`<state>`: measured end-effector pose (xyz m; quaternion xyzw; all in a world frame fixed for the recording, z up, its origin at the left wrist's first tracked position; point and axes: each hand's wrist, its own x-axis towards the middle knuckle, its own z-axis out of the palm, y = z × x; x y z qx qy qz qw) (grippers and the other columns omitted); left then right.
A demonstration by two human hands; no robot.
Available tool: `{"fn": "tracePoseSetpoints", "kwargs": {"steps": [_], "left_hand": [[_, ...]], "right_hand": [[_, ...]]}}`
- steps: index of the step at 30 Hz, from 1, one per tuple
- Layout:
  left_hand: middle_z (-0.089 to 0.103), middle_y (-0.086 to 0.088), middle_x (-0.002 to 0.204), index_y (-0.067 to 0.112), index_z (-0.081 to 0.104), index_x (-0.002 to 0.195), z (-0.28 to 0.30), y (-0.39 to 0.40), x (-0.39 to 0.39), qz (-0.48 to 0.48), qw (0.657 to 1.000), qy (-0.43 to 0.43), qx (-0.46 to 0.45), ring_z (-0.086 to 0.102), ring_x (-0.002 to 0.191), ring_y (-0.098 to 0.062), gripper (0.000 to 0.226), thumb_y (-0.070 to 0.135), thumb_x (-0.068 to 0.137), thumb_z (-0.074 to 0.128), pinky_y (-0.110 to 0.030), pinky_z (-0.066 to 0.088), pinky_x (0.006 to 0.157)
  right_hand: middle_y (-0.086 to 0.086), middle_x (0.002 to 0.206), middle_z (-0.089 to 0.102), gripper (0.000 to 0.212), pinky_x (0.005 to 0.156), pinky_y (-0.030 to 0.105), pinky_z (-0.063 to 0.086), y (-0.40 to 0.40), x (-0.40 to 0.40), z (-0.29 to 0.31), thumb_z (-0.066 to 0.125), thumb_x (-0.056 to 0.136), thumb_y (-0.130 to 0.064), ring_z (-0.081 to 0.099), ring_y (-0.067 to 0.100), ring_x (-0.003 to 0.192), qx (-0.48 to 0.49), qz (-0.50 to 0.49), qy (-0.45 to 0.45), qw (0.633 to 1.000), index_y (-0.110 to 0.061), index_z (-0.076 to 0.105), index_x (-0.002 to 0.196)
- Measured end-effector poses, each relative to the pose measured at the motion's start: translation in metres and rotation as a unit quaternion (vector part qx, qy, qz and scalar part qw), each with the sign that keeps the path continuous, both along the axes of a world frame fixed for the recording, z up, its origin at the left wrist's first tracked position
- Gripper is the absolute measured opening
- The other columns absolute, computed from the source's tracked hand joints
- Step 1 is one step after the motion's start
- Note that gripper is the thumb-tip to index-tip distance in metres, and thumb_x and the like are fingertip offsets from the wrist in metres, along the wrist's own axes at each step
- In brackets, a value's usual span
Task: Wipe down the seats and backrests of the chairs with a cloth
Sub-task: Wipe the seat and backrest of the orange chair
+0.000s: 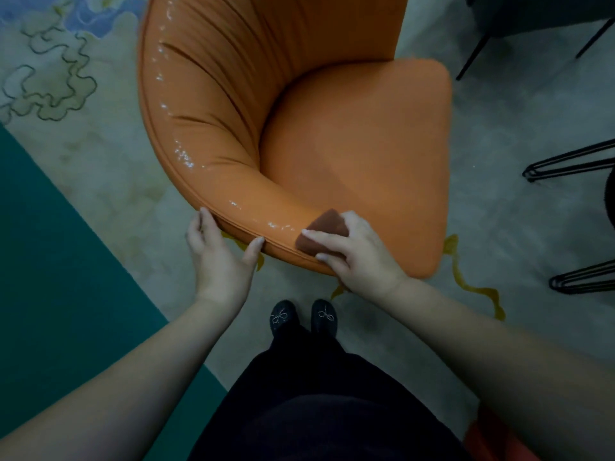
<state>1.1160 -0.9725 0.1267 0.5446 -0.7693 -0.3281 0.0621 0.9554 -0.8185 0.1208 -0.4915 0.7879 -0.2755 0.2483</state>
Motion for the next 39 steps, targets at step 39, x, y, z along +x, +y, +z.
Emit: {"fn": "tracePoseSetpoints", "kwargs": {"steps": [39], "left_hand": [[0.031, 0.007, 0.152, 0.037, -0.008, 0.151, 0.011, -0.126, 0.012, 0.007, 0.965, 0.118, 0.232, 0.07, 0.085, -0.012, 0.119, 0.018, 0.075, 0.082, -0.022, 0.053, 0.077]], "right_hand": [[0.012, 0.104, 0.053, 0.039, 0.074, 0.048, 0.048, -0.115, 0.021, 0.004, 0.065, 0.088, -0.037, 0.05, 0.033, 0.091, -0.014, 0.055, 0.057, 0.997, -0.041, 0.062, 0.126]]}}
